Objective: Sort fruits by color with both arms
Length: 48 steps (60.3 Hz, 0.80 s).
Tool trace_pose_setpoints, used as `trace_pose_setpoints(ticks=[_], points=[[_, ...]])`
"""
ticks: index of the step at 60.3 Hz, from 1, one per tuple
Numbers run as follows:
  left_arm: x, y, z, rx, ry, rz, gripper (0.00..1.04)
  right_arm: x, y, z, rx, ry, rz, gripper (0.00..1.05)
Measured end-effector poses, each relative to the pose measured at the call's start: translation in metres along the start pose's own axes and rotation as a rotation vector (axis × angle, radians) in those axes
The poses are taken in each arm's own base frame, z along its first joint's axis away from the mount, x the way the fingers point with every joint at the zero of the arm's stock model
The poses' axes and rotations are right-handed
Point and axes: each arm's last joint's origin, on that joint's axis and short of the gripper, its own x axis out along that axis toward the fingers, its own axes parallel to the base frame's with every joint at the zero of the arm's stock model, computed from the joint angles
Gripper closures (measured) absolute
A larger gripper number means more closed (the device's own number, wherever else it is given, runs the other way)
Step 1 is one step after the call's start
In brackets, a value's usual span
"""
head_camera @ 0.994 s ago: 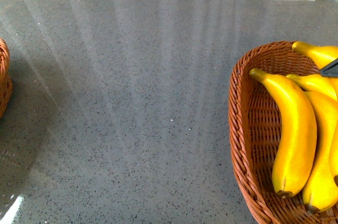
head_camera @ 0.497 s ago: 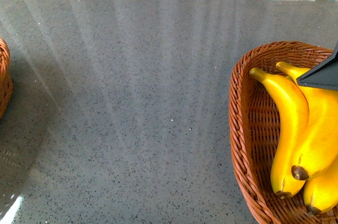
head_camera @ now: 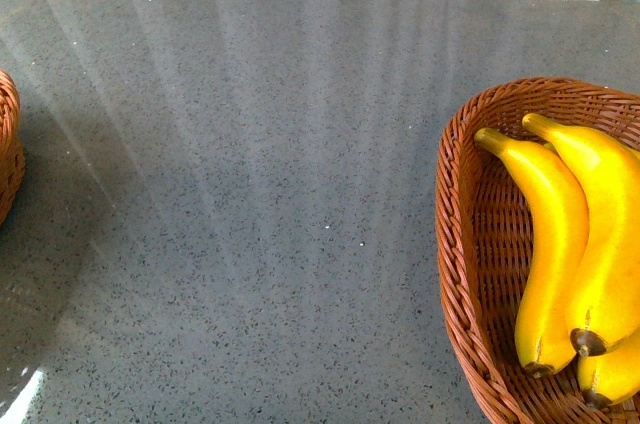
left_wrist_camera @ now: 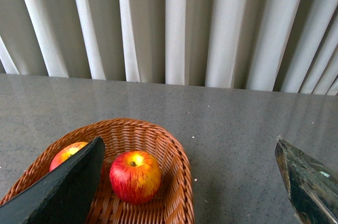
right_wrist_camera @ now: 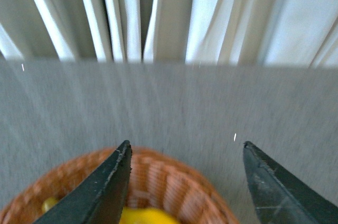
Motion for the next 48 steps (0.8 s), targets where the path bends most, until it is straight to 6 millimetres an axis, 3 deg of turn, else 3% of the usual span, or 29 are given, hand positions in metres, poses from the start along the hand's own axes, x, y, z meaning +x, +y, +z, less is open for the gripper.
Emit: trace_pose_setpoints(ticks=[7,21,48], points=[[0.000,0.000,0.000,0.000,0.000,0.000,0.09,-0.020,0.000,0.011,0.002,-0.105,-0.013,0.67],[0.000,0.000,0.000,0.000,0.000,0.000,0.09,-0.046,0.002,-0.011,0.005,-0.066,-0.011,1.04],[0.000,0.000,0.000,0.000,0.000,0.000,0.09,-0.085,0.002,-0.012,0.009,-0.072,-0.011,1.03]])
